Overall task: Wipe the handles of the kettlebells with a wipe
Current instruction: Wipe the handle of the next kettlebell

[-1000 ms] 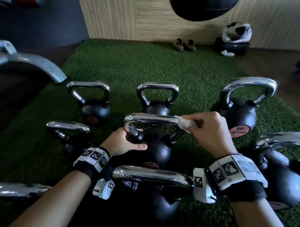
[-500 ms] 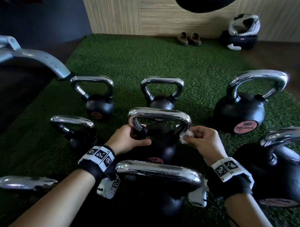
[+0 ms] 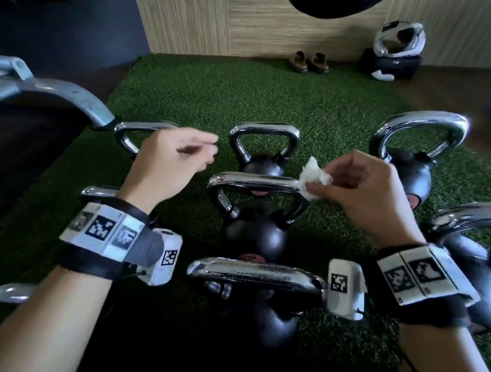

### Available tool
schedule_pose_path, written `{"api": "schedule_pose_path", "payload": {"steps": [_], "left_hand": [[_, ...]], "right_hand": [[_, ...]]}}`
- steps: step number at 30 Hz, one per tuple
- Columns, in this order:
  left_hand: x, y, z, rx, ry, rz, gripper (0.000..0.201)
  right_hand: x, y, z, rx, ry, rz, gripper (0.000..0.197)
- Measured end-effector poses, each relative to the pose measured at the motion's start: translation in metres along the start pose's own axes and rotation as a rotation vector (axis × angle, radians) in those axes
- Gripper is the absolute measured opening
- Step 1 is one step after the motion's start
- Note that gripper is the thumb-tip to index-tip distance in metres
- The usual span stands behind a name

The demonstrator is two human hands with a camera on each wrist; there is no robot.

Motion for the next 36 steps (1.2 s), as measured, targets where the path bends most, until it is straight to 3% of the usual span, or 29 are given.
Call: {"api": "schedule_pose_path", "payload": {"steps": [3,6,11,15,17,19,21,23,25,28,33,36], "left_hand": [[-0.032,-0.003,-0.034,0.229,0.26,0.196,0.026],[-0.037,-0.004,-0.064,0.413,0.31,0.373,0.029],[-0.032,-0.008,-0.084,0.496,0.485,0.442,0.033],[-0.033,-0.015,-0.075,0.529,0.448,0.3,0.038],[-0.031,-0.017,-0.069,0.485,0.334,0.228,0.022],[-0.031,-0.018,-0.056,0.368,-0.005,0.033,0.014],[-0.031,-0.015,-0.047,0.254,-0.336,-0.194,0.016],[-0.026,-0.009,-0.047,0.215,-0.408,-0.294,0.016],[-0.021,-0.004,-0.056,0.233,-0.373,-0.347,0.015],[-0.017,-0.002,-0.074,0.274,-0.376,-0.434,0.013],[-0.008,0.0,-0.081,0.346,-0.452,-0.471,0.02],[-0.004,0.001,-0.057,0.27,-0.423,-0.462,0.021]], "right_hand": [[0.024,-0.014,-0.008,0.05,0.07,0.091,0.032],[0.043,-0.023,-0.015,0.078,0.122,0.197,0.03],[0.054,-0.032,-0.019,-0.015,0.227,0.286,0.026],[0.052,-0.033,-0.022,-0.109,0.255,0.314,0.038],[0.04,-0.03,-0.024,-0.043,0.241,0.273,0.04],[0.014,-0.025,-0.02,-0.033,0.223,0.188,0.033],[-0.03,-0.02,-0.013,-0.115,0.202,0.047,0.022],[-0.08,-0.015,-0.018,-0.046,0.138,-0.136,0.031],[-0.11,-0.006,-0.04,0.174,0.029,-0.244,0.041],[-0.116,0.003,-0.074,0.341,-0.079,-0.219,0.047],[-0.107,0.006,-0.097,0.317,-0.1,-0.155,0.024],[-0.109,0.01,-0.098,0.257,-0.129,-0.151,0.024]]}}
Point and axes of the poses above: each hand's wrist, its own y-axis away from the middle knuckle, its own z-axis out of the back of the hand, x = y × z, the point moved 5 cm from there along -y, towards the middle knuckle, and after that the axes turned 12 degrees about y, right-handed, at the moved point
